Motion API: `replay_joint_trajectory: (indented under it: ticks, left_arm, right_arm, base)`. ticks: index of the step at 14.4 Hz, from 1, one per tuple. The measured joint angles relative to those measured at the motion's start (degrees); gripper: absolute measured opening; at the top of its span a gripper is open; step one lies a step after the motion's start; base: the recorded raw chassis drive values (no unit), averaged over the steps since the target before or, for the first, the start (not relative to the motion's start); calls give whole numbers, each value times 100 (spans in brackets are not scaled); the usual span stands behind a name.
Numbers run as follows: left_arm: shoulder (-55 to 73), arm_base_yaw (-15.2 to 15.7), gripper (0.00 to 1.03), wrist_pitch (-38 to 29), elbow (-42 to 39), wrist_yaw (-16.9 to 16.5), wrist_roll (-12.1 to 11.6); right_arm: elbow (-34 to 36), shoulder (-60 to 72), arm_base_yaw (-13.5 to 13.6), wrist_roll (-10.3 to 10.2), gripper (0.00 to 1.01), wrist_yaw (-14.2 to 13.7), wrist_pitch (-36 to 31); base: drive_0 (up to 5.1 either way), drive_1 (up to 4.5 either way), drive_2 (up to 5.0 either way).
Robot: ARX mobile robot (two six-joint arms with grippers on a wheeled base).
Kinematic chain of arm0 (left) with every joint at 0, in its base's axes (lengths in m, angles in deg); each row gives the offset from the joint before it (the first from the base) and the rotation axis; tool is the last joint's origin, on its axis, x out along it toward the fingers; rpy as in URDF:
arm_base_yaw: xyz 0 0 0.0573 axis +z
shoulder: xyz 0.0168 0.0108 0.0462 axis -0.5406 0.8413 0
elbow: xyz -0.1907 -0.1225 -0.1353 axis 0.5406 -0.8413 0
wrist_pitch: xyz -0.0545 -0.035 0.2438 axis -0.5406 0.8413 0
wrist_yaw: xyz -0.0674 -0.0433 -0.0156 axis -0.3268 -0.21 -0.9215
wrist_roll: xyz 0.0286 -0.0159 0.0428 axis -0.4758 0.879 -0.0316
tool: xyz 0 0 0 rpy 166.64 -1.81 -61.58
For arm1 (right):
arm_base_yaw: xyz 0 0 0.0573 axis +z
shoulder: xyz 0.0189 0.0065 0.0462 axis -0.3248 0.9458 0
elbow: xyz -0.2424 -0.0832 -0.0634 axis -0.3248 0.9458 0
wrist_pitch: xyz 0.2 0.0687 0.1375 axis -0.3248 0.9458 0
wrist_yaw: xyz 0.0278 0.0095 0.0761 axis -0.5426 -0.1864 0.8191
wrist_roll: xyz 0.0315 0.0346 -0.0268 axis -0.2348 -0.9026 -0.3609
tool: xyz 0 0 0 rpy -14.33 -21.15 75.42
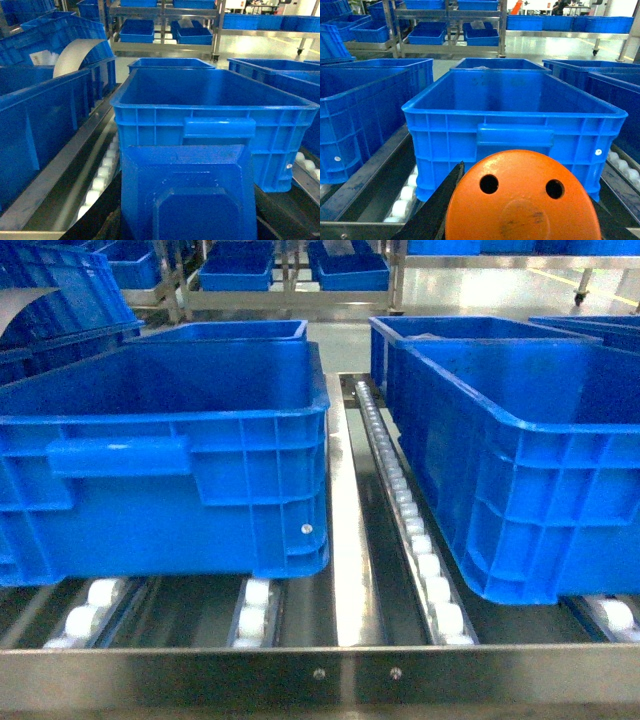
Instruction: Sort blue parts and orange caps into right shelf containers
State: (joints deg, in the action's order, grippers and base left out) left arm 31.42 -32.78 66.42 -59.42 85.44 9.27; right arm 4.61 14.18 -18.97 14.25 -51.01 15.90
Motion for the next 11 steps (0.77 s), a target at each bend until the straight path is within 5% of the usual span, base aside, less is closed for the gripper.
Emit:
replay_joint_trajectory:
  ticks: [3,11]
  left_arm:
    - [0,0,43,-20,0,2,0]
    - [0,0,43,0,0,-9,-2]
  right_arm:
    - [0,0,0,0,44,0,-9]
    - [0,0,0,0,44,0,20]
  base:
    - [5,419,-410]
    - [0,0,0]
